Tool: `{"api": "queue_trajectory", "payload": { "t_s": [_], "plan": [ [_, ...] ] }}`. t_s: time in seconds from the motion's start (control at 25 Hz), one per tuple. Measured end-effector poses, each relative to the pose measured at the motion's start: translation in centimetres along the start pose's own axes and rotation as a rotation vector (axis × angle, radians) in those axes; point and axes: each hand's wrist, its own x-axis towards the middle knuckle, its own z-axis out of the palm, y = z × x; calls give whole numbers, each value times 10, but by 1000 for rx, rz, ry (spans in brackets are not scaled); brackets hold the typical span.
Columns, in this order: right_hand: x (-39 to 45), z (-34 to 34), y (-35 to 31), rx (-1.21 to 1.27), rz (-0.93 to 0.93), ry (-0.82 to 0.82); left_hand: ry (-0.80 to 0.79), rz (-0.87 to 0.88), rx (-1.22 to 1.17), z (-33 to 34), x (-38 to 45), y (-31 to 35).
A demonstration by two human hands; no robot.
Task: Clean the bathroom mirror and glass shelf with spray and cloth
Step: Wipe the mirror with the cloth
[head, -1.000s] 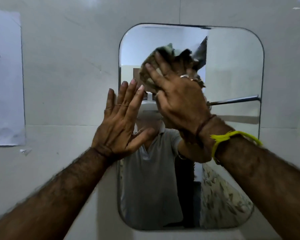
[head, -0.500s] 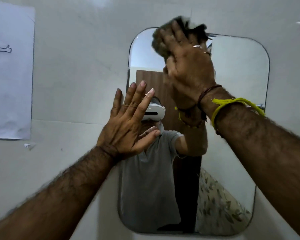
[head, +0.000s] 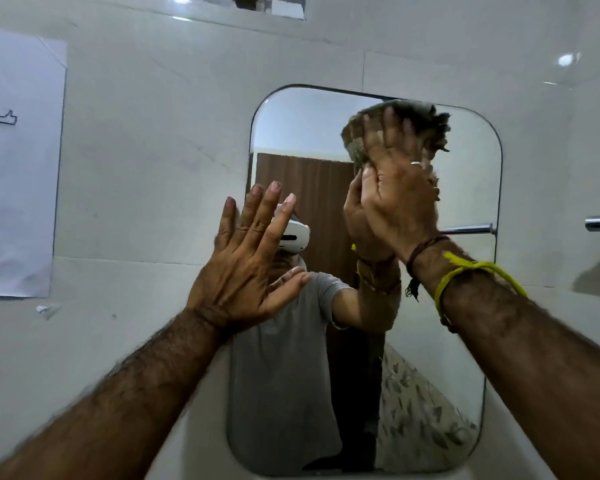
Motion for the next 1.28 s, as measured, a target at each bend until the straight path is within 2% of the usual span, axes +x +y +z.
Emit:
{"api": "queue_trajectory", "payload": {
  "t_s": [0.04,0.12,0.16,0.2,0.32,0.36,0.4,0.52,0.56,0.6,0.72,0.76,0.92,1.0,1.12,1.16,1.2,1.28],
  "plan": [
    [-12,5,-7,-27,-94,-18,8,4,5,0,0,-1],
    [-47,17,-20,-119,-398,-118,19,10,8,-1,0,-3],
    [-60,18,-18,-149,-476,-145,21,13,2,-1,-1,-4],
    [-66,17,-12,-165,-464,-142,11,16,3,-1,-1,-4],
    [-64,11,7,-39,-29,-7,-28,11,28,-1,0,-1],
    [-68,11,1,-23,31,19,-34,6,36,-1,0,-2],
    [-79,14,-9,-45,-15,9,-36,6,34,-1,0,-2],
    [-125,20,-19,-177,-427,-177,-27,13,-14,-4,0,-4],
    [-131,16,-13,-211,-450,-213,-23,12,-26,-4,-2,-4],
    [-130,12,-6,-233,-392,-210,-22,4,-40,-3,-3,-4],
    [-117,8,-1,-166,-43,-113,-26,-26,-84,-1,-6,-2],
    [-118,10,-9,-140,-31,-113,-25,-33,-93,-1,-6,-1],
    [-169,18,-22,-177,-409,-263,-63,-123,-178,-7,-19,14],
    [-176,15,-9,-164,-337,-251,-116,-175,-182,-9,-42,28],
    [-165,13,-6,-77,-39,-169,-159,-299,-212,-7,-80,52],
    [-166,15,-13,-69,-42,-157,-171,-341,-228,-7,-90,57],
    [-172,18,-18,-87,-121,-181,-184,-368,-238,-7,-97,63],
    [-200,21,-15,-158,-380,-310,-211,-370,-238,-10,-105,69]
  ]
}}
